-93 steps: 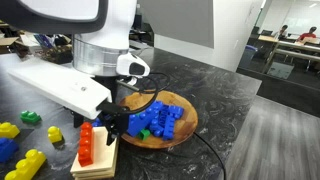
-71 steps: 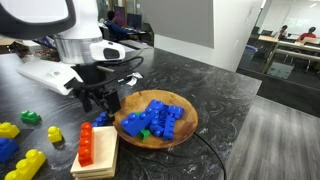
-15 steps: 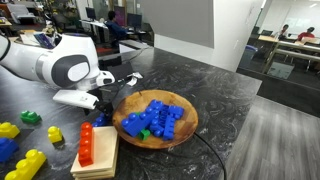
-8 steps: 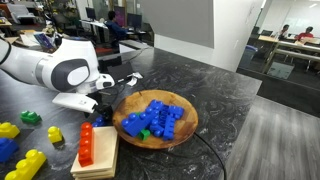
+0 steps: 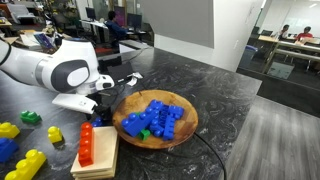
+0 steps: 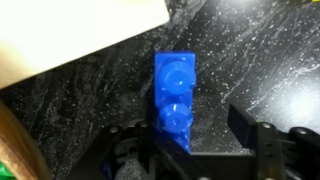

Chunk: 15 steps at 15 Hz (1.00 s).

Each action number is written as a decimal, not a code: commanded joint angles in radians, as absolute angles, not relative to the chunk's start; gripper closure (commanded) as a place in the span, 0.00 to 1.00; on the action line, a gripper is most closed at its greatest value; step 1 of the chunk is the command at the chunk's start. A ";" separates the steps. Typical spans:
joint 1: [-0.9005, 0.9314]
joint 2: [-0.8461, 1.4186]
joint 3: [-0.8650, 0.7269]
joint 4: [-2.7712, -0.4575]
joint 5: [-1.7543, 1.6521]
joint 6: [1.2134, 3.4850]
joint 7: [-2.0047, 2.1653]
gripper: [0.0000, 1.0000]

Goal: Put the blue building block closest to the wooden bowl into it

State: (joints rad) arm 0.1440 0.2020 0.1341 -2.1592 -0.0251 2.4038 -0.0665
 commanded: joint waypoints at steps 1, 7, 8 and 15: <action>0.136 0.200 0.138 -2.169 -0.008 2.427 -0.074 0.56; 0.137 0.189 0.139 -2.175 -0.010 2.425 -0.078 0.90; 0.138 0.184 0.142 -2.176 -0.010 2.422 -0.088 0.90; 0.149 0.115 0.182 -2.189 0.001 2.422 -0.197 0.90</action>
